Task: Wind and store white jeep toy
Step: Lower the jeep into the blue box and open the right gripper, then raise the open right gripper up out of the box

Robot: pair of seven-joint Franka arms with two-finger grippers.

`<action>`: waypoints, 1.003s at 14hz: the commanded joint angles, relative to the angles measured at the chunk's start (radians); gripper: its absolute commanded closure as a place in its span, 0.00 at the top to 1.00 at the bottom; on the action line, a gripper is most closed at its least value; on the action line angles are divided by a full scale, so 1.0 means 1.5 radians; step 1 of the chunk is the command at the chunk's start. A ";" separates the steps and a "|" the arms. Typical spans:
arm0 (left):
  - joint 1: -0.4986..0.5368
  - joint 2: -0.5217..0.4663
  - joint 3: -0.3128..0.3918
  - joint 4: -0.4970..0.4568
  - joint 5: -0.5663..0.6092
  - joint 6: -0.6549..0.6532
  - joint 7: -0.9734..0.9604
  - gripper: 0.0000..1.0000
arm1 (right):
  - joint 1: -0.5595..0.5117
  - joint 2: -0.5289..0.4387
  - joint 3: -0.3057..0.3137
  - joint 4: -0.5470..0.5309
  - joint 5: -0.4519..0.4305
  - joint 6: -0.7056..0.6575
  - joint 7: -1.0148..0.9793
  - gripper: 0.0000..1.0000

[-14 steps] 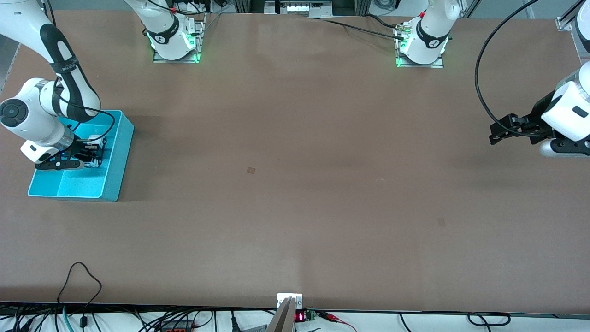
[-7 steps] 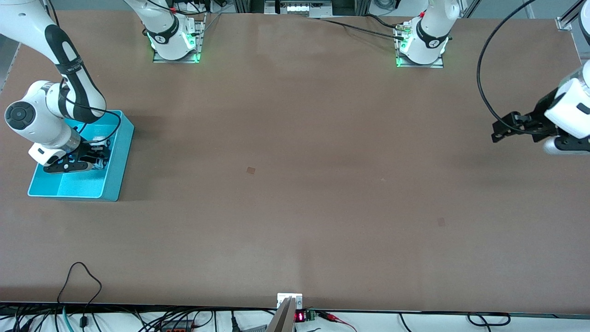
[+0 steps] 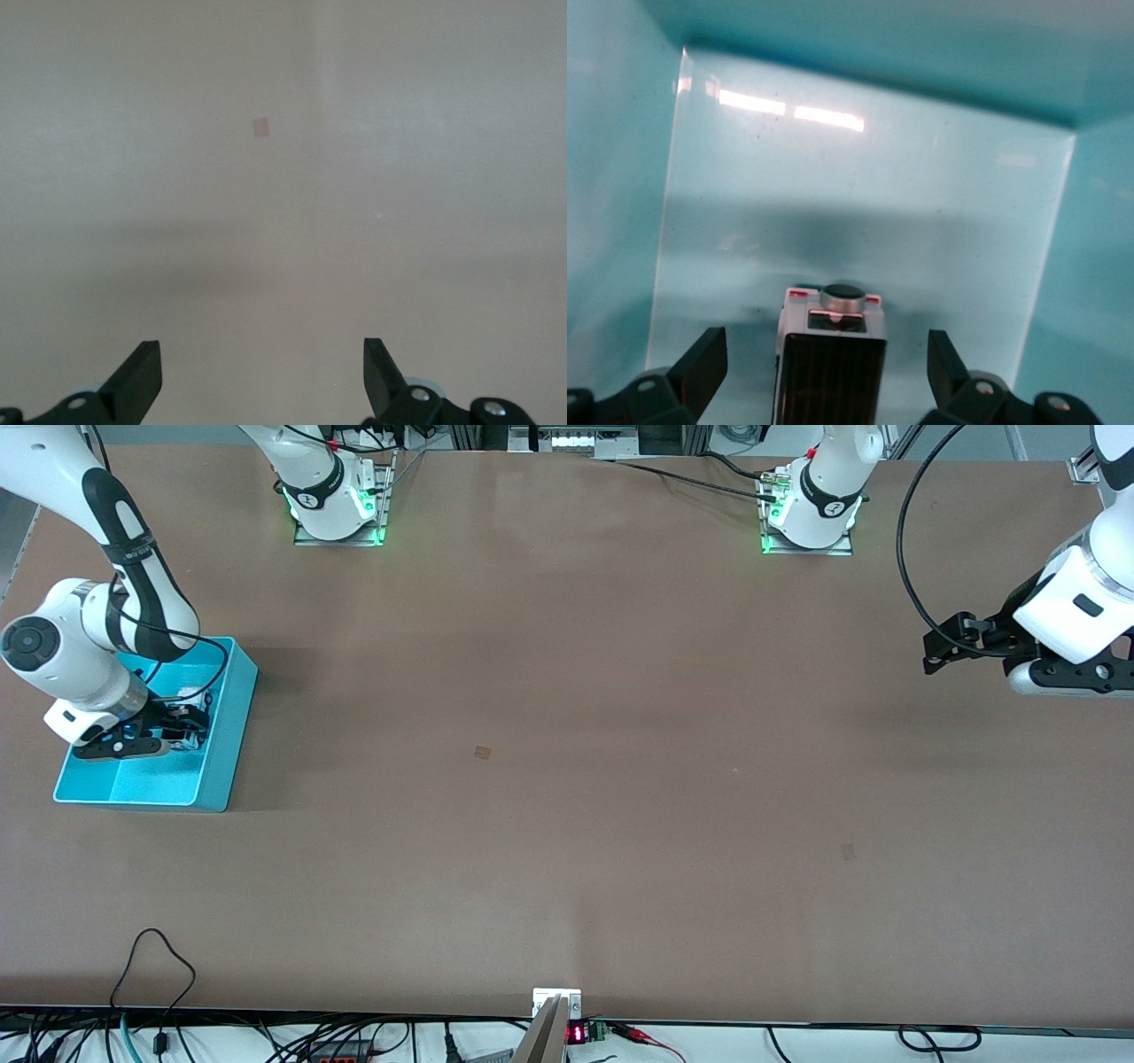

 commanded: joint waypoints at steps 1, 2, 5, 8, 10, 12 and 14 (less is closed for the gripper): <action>0.003 -0.006 0.001 -0.009 0.009 0.009 -0.004 1.00 | -0.008 -0.050 0.014 0.003 -0.009 -0.047 -0.009 1.00; 0.006 -0.005 0.003 -0.007 0.007 0.011 -0.004 1.00 | -0.007 -0.066 0.017 0.009 -0.008 -0.070 -0.009 1.00; 0.013 -0.004 0.002 -0.006 0.006 0.013 -0.004 1.00 | 0.003 -0.142 0.026 0.014 0.057 -0.155 -0.009 1.00; 0.019 -0.002 0.002 -0.006 0.006 0.022 -0.004 1.00 | 0.025 -0.189 0.038 0.084 0.101 -0.294 -0.010 1.00; 0.019 0.000 0.002 -0.006 0.006 0.032 -0.003 1.00 | 0.049 -0.197 0.038 0.160 0.104 -0.402 -0.009 1.00; 0.019 0.004 0.002 -0.006 0.006 0.036 -0.003 1.00 | 0.068 -0.196 0.038 0.243 0.127 -0.507 -0.008 1.00; 0.019 0.004 0.002 -0.007 0.005 0.044 -0.003 1.00 | 0.094 -0.190 0.037 0.331 0.140 -0.611 -0.009 1.00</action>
